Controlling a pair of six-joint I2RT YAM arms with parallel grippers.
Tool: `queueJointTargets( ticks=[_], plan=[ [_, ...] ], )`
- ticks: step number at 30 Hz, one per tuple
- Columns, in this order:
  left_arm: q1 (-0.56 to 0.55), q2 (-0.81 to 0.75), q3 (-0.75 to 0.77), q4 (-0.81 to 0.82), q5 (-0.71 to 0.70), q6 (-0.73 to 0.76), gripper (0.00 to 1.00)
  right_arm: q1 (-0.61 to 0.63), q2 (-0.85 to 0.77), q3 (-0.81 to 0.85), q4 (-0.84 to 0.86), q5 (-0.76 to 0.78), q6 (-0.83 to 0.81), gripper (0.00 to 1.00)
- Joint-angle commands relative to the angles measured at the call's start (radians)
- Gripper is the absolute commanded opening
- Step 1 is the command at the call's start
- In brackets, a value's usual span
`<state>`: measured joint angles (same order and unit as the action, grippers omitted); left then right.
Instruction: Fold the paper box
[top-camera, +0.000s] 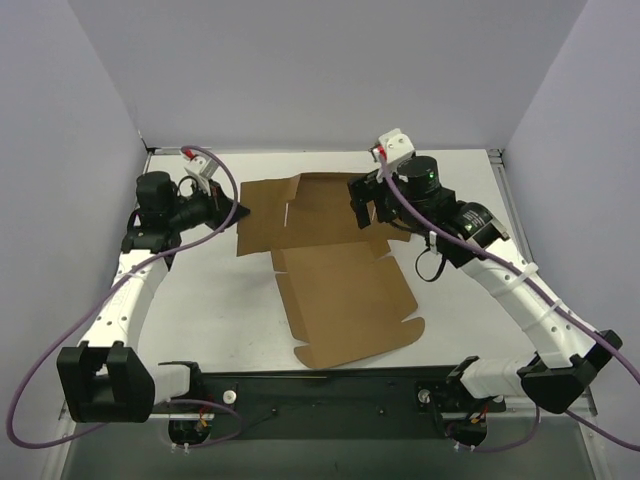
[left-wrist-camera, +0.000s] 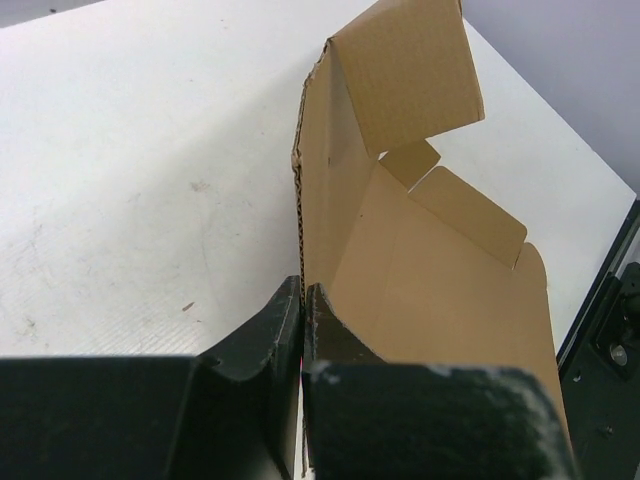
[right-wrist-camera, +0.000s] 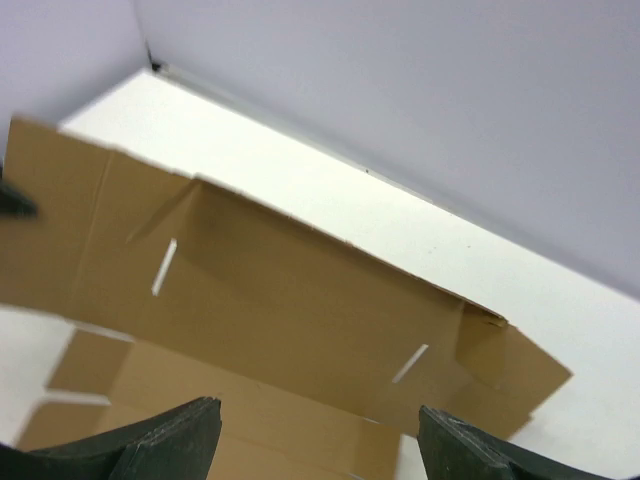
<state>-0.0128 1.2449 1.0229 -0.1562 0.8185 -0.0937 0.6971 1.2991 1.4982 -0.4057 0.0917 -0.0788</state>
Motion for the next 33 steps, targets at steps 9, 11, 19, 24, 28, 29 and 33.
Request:
queueJointTargets(
  ticks=[9, 11, 19, 24, 28, 29, 33],
  plan=[
    [-0.098, -0.122, -0.035, 0.027, -0.061, 0.080, 0.00, -0.057, -0.142, -0.390, 0.527, -0.018, 1.046, 0.80],
    [-0.121, -0.137, -0.038, 0.024, -0.074, 0.088, 0.00, -0.082, -0.162, -0.474, 0.588, -0.013, 1.122, 0.80],
    [-0.145, -0.176, -0.069, 0.046, -0.079, 0.123, 0.00, -0.146, -0.204, -0.647, 0.809, 0.031, 1.392, 0.82],
    [-0.157, -0.193, -0.081, 0.057, -0.081, 0.130, 0.00, -0.182, -0.161, -0.678, 0.906, 0.028, 1.464, 0.83],
    [-0.161, -0.199, -0.083, 0.063, -0.074, 0.130, 0.00, -0.182, -0.110, -0.652, 0.904, 0.034, 1.472, 0.82],
    [-0.159, -0.200, -0.084, 0.063, -0.073, 0.130, 0.00, -0.186, -0.101, -0.650, 0.907, 0.033, 1.478, 0.81],
    [-0.164, -0.216, -0.096, 0.075, -0.074, 0.137, 0.00, -0.202, -0.038, -0.645, 0.936, 0.033, 1.499, 0.78]
  ],
)
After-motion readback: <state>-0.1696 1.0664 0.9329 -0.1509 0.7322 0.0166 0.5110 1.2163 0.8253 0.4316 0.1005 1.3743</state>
